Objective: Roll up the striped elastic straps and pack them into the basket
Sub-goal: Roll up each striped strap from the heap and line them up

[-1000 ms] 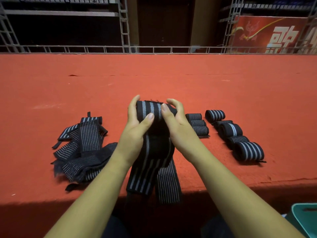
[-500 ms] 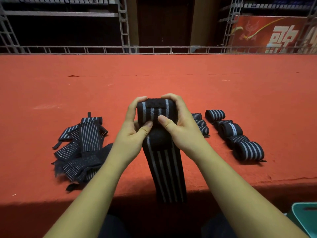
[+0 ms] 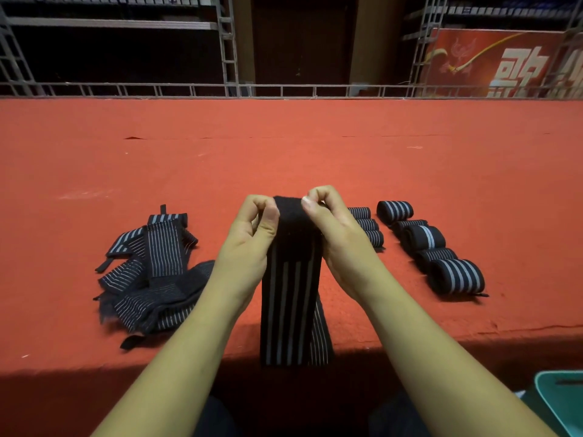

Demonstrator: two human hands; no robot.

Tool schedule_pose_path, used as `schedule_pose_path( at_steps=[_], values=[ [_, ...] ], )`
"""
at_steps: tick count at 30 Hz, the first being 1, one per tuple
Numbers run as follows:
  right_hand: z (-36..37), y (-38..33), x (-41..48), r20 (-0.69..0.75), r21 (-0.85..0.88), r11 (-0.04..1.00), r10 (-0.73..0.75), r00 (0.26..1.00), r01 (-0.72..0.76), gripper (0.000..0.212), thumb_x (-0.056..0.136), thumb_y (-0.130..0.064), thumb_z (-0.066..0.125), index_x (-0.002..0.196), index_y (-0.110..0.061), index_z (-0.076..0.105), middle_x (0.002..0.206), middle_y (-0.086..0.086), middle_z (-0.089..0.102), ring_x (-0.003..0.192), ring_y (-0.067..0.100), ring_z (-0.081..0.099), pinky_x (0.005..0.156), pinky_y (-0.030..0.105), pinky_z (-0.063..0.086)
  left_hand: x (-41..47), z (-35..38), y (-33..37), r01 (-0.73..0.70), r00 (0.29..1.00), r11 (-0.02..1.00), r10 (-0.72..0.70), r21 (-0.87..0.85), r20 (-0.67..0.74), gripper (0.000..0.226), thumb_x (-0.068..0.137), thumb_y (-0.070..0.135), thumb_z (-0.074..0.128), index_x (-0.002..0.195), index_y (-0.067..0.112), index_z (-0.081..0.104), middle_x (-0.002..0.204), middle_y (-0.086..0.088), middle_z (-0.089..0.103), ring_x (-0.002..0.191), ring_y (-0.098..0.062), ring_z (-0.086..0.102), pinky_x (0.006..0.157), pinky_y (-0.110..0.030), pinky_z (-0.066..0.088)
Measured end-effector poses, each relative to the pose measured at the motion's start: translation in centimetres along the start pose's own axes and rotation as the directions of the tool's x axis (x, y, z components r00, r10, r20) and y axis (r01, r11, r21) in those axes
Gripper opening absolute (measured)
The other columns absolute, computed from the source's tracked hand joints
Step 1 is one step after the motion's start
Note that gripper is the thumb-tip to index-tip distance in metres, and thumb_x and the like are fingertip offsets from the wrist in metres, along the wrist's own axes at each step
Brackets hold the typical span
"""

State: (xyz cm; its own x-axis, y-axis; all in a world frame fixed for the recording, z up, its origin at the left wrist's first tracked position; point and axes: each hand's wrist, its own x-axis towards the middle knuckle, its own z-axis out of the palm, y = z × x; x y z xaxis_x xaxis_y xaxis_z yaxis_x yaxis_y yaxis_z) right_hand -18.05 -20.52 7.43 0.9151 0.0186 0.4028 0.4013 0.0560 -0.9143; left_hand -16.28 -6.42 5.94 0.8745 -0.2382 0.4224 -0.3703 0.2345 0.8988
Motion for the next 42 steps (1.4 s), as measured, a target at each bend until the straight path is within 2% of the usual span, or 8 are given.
schedule_pose_path(
  at_steps=[5, 12, 19, 22, 26, 33, 37, 42],
  values=[
    [0.2, 0.6, -0.2, -0.115, -0.124, 0.991, 0.042, 0.992, -0.056, 0.022, 0.104, -0.042, 0.044, 0.096, -0.022, 0.046, 0.088, 0.001, 0.045, 0.079, 0.011, 0.042, 0.072, 0.03, 0.037, -0.4, -0.2, -0.8, -0.013, 0.999, 0.998, 0.011, -0.06, -0.034, 0.021, 0.091, 0.026, 0.06, 0.108, 0.039, 0.059, 0.094, -0.012, 0.053, 0.091, -0.024, 0.053, 0.09, -0.04, 0.043],
    [-1.1, 1.3, -0.5, -0.016, -0.198, 0.974, 0.105, 0.994, -0.106, 0.042, 0.1, -0.038, 0.057, 0.137, -0.024, 0.045, 0.123, -0.007, 0.067, 0.114, 0.004, 0.064, 0.102, 0.031, 0.048, -0.2, -0.9, -1.0, 0.002, 0.999, 0.999, -0.004, -0.05, -0.04, 0.055, 0.095, -0.017, 0.047, 0.138, 0.017, 0.045, 0.141, -0.006, 0.056, 0.129, -0.013, 0.056, 0.107, -0.025, 0.045],
    [-2.0, 1.0, -0.7, 0.072, -0.15, 0.989, 0.02, 0.997, -0.009, 0.051, 0.101, -0.011, 0.056, 0.144, -0.03, 0.038, 0.117, 0.001, 0.065, 0.095, 0.002, 0.064, 0.072, 0.017, 0.053, -0.3, -1.0, -0.7, 0.013, 1.0, 1.0, -0.013, 0.01, 0.018, 0.056, 0.098, -0.007, 0.05, 0.139, 0.032, 0.049, 0.116, -0.007, 0.071, 0.111, -0.023, 0.068, 0.092, -0.035, 0.055],
    [-2.2, 1.3, -0.6, 0.048, -0.103, 0.994, -0.033, 0.998, 0.037, 0.047, 0.097, -0.001, 0.057, 0.133, -0.029, 0.045, 0.11, 0.007, 0.065, 0.096, 0.015, 0.062, 0.091, 0.048, 0.056, -0.6, -1.0, -0.6, 0.099, 0.989, 0.994, -0.105, 0.054, 0.108, 0.056, 0.103, 0.006, 0.048, 0.136, 0.051, 0.045, 0.087, -0.006, 0.071, 0.081, -0.023, 0.069, 0.077, -0.037, 0.055],
    [-2.0, 1.3, -0.9, 0.104, -0.045, 0.999, -0.008, 0.995, 0.013, 0.049, 0.092, 0.011, 0.056, 0.122, -0.026, 0.046, 0.1, 0.003, 0.062, 0.091, 0.017, 0.058, 0.086, 0.043, 0.05, -0.6, -0.9, -0.6, 0.18, 0.976, 0.972, -0.157, -0.154, 0.151, 0.039, 0.097, 0.013, 0.053, 0.123, 0.042, 0.052, 0.1, -0.008, 0.065, 0.092, -0.022, 0.063, 0.083, -0.037, 0.053],
    [-0.9, 0.7, -1.1, 0.052, -0.043, 0.997, 0.072, 0.996, -0.07, 0.017, 0.096, -0.034, 0.061, 0.092, -0.025, 0.047, 0.085, -0.001, 0.049, 0.08, 0.014, 0.044, 0.068, 0.03, 0.037, -1.0, -0.8, -1.3, 0.134, 0.989, 0.985, -0.127, -0.112, 0.071, 0.01, 0.088, 0.034, 0.063, 0.095, 0.032, 0.056, 0.089, -0.003, 0.064, 0.084, -0.016, 0.061, 0.074, -0.031, 0.049],
    [-0.9, 1.2, -1.2, -0.001, -0.122, 0.985, 0.12, 0.993, -0.119, 0.027, 0.1, -0.043, 0.053, 0.123, -0.031, 0.045, 0.112, 0.001, 0.064, 0.097, 0.011, 0.062, 0.087, 0.031, 0.051, -1.0, -0.9, -1.4, 0.093, 0.993, 0.987, -0.082, -0.129, 0.089, 0.017, 0.088, 0.018, 0.061, 0.092, 0.034, 0.058, 0.088, 0.003, 0.065, 0.086, -0.012, 0.061, 0.079, -0.027, 0.051],
    [-1.2, 1.3, -1.6, 0.045, -0.172, 0.973, 0.165, 0.985, -0.155, 0.053, 0.099, -0.039, 0.056, 0.146, -0.034, 0.031, 0.125, -0.008, 0.066, 0.114, 0.006, 0.064, 0.099, 0.032, 0.052, -1.1, -1.0, -1.4, 0.057, 0.998, 0.994, -0.053, -0.096, 0.046, 0.067, 0.095, -0.008, 0.055, 0.136, 0.042, 0.04, 0.119, -0.004, 0.067, 0.112, -0.023, 0.064, 0.1, -0.044, 0.05]
  ],
)
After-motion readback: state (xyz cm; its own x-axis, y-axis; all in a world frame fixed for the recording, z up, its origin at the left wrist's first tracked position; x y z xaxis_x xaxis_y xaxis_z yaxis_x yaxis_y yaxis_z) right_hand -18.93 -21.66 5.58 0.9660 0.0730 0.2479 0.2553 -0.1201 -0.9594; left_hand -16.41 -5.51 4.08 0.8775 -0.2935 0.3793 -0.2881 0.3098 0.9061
